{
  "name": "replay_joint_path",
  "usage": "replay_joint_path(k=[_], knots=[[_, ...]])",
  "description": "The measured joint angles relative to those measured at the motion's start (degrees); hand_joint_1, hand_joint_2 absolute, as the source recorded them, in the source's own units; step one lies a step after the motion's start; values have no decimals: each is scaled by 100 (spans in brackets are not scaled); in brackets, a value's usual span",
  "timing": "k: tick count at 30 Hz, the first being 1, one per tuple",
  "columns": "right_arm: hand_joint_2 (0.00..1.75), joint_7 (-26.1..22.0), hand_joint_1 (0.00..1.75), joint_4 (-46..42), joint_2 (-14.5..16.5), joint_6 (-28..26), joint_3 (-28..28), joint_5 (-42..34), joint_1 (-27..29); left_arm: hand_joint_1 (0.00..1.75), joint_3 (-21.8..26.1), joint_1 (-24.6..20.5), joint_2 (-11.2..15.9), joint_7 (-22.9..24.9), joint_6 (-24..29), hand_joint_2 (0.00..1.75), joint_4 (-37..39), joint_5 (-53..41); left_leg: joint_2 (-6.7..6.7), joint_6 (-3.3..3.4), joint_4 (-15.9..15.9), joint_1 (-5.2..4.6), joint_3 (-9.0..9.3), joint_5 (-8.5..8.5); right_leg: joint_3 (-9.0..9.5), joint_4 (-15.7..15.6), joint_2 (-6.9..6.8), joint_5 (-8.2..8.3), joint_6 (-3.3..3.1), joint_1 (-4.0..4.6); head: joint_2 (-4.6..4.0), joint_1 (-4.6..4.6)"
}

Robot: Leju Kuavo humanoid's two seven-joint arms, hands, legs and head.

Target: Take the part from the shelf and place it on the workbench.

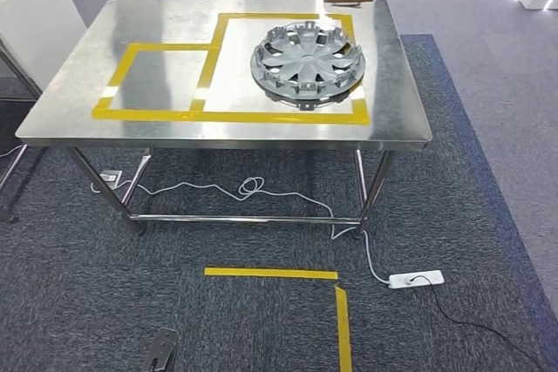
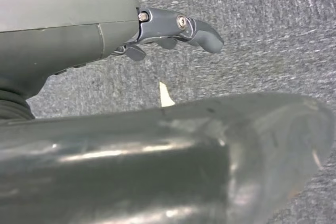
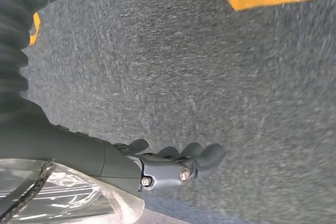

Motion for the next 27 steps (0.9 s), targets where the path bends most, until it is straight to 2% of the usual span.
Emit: replay_joint_path(k=[1, 3, 4, 5, 6, 7, 8, 9, 10, 11, 13, 14, 15, 16, 18, 19, 20, 21, 22, 23, 24, 25, 26, 27], knots=[[175, -1, 0, 3, -1, -4, 0, -4, 4, 0, 2, 10, 1, 1, 2, 0, 3, 0, -10, -35, 211, 14, -57, -257, -69, -4, -13, 64, -44, -8, 0, -11], [175, -2, 0, 3, -5, -14, 0, -9, 6, 0, 2, 18, 0, 1, 4, 0, 5, -7, -15, -94, 901, 42, -174, -851, -199, 10, -21, 185, -88, 4, 0, -42], [175, -3, 0, 3, -7, -18, 0, -11, 7, 0, 2, 17, 0, 1, 6, 0, 6, -14, -15, -113, 1230, 54, -200, -1006, -269, 27, -23, 243, -89, 10, 0, -43], [175, -5, 0, 3, -8, -20, 0, -12, 7, 0, 2, 16, -1, 1, 7, 0, 6, -22, -15, -122, 1428, 62, -166, -1024, -345, 51, -23, 301, -85, 15, 0, -44], [175, -9, 0, 3, -8, -20, 0, -13, 8, 0, 2, 16, -1, 1, 8, 0, 6, -28, -16, -123, 1431, 66, -53, -930, -426, 77, -23, 355, -75, 17, 0, -45], [175, -14, 0, 4, -8, -20, 0, -14, 9, 0, 2, 14, -2, 1, 8, 0, 6, -33, -17, -112, 1208, 67, 154, -770, -510, 98, -21, 406, -61, 18, 0, -46], [175, -19, 0, 5, -8, -20, 0, -16, 10, 0, 2, 9, -2, 1, 9, 0, 6, -37, -22, -90, 823, 66, 429, -624, -579, 115, -18, 452, -43, 19, 0, -46], [175, -25, 0, 6, -8, -20, 1, -20, 9, 0, 2, 1, -2, 1, 10, 0, 6, -41, -31, -62, 376, 58, 712, -553, -637, 130, -18, 492, -20, 27, 0, -46], [175, -30, 0, 7, -8, -20, 1, -27, 5, 0, 2, -10, -3, 1, 11, 0, 6, -45, -41, -32, -4, 50, 932, -537, -684, 140, -18, 538, 10, 33, 0, -43], [175, -36, 0, 8, -8, -20, 2, -37, 1, 0, 2, -21, -3, 1, 14, 0, 6, -50, -50, -6, -241, 37, 1053, -556, -723, 147, -21, 583, 46, 37, 0, -42], [175, -43, 0, 8, -9, -20, 2, -67, -1, 0, 2, -33, -7, 1, 17, 0, 6, -55, -53, 60, -370, 23, 1057, -555, -774, 133, -23, 672, 129, 33, 0, -39], [175, -44, 0, 8, -15, -20, 2, -80, 1, 0, 3, -38, -9, 1, 19, 0, 6, -57, -42, 102, -376, 27, 1020, -512, -806, 146, -17, 652, 168, 26, 0, -37], [175, -44, 0, 8, -22, -19, 2, -89, 5, 0, 3, -46, -13, 1, 20, 0, 6, -57, -31, 154, -386, 35, 982, -464, -862, 230, -8, 548, 199, 22, 0, -30], [175, -45, 0, 9, -29, -17, 2, -93, 8, 0, 4, -56, -18, 1, 21, 0, 6, -57, -19, 200, -393, 42, 934, -414, -952, 440, 4, 350, 222, 21, 0, -20], [175, -49, 0, 13, -37, -11, 3, -92, 8, 0, 4, -71, -27, 1, 22, 0, 6, -58, -3, 257, -366, 26, 808, -328, -1207, 1189, 20, -170, 245, 17, 0, -5], [175, -51, 0, 14, -40, -9, 3, -92, 8, 0, 4, -73, -31, 1, 22, 0, 6, -59, 2, 267, -346, 12, 733, -286, -1307, 1573, 23, -345, 250, 18, 0, -4], [175, -52, 0, 15, -45, -9, 3, -93, 10, 0, 4, -73, -34, 1, 22, 0, 6, -59, 6, 272, -321, -1, 656, -245, -1336, 1814, 24, -398, 250, 19, 0, -5], [175, -52, 0, 14, -50, -9, 2, -94, 13, 0, 4, -73, -35, 1, 22, 0, 6, -59, 8, 272, -294, -11, 582, -208, -1265, 1852, 24, -333, 243, 20, 0, -5], [175, -51, 0, 14, -57, -9, 2, -94, 15, 0, 4, -73, -37, 1, 23, 0, 6, -59, 8, 269, -267, -20, 514, -176, -1085, 1670, 24, -185, 225, 22, 0, -5], [175, -51, 0, 14, -61, -9, 2, -94, 12, 0, 4, -74, -39, 1, 23, 0, 6, -59, 6, 260, -237, -27, 455, -147, -808, 1300, 24, -28, 197, 27, 0, -5], [175, -51, 0, 14, -65, -9, 3, -94, 3, 0, 4, -75, -43, 1, 24, 0, 6, -59, 5, 243, -207, -39, 402, -121, -492, 854, 25, 50, 166, 39, 0, -4], [175, -52, 0, 15, -68, -9, 4, -92, -8, 0, 4, -77, -46, 0, 25, 0, 6, -59, 5, 222, -182, -50, 360, -93, -229, 460, 26, 74, 140, 49, 0, -8], [175, -54, 0, 15, -70, -8, 5, -93, -17, 0, 4, -80, -49, -1, 25, 0, 6, -59, 7, 195, -162, -55, 329, -58, -65, 190, 28, 59, 119, 61, 0, -10], [175, -52, 0, 16, -72, -7, 6, -94, -20, 0, 4, -83, -52, -1, 26, 0, 6, -59, 9, 166, -156, -56, 306, -18, -3, 73, 29, 30, 102, 74, 0, -11]])
